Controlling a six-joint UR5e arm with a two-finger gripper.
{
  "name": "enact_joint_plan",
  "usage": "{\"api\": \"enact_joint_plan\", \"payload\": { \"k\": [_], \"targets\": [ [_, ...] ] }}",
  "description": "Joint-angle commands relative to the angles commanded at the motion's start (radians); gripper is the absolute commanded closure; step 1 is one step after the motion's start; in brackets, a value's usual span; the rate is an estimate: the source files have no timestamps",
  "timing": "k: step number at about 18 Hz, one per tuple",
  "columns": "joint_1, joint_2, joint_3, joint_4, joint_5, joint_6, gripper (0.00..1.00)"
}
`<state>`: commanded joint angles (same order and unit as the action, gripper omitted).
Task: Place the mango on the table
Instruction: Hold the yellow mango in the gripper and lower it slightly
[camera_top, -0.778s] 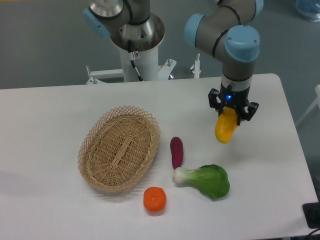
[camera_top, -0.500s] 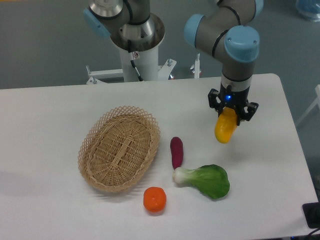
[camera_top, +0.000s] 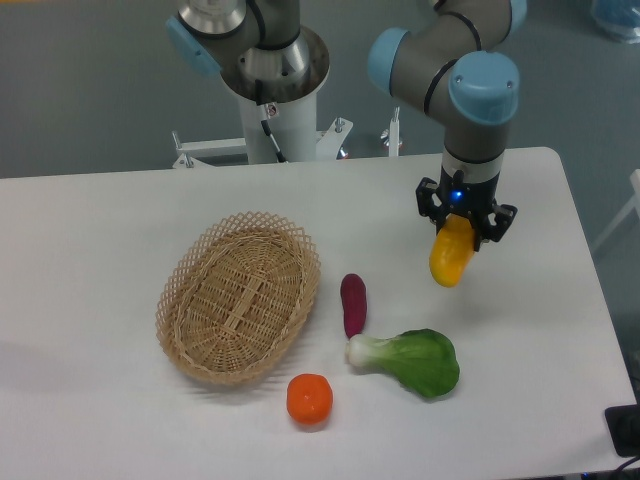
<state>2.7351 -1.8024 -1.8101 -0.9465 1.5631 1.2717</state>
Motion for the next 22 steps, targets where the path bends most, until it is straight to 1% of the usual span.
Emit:
{"api": "enact_joint_plan", "payload": {
  "k": [3, 5, 6, 11, 18, 19, 22],
  "targets": [
    [0.011, 0.000, -0.020, 0.003, 0.000, 0.005, 0.61],
    [0.023, 0.003, -0.060, 0.015, -0.006, 0.015, 0.61],
    [0.025, 0.005, -0.069, 0.018, -0.006, 0.017, 0.61],
    [0.032, 0.009, -0.094, 0.018, -0.006, 0.051, 0.61],
    [0.035, 0.012, -0.104, 0.018, -0.003, 0.063, 0.60],
    [0.037, 0.012, -0.110, 0.018, -0.003, 0.074, 0.60],
    [0.055, 0.029, -0.136, 0.018, -0.003, 0.164, 0.60]
  ]
}}
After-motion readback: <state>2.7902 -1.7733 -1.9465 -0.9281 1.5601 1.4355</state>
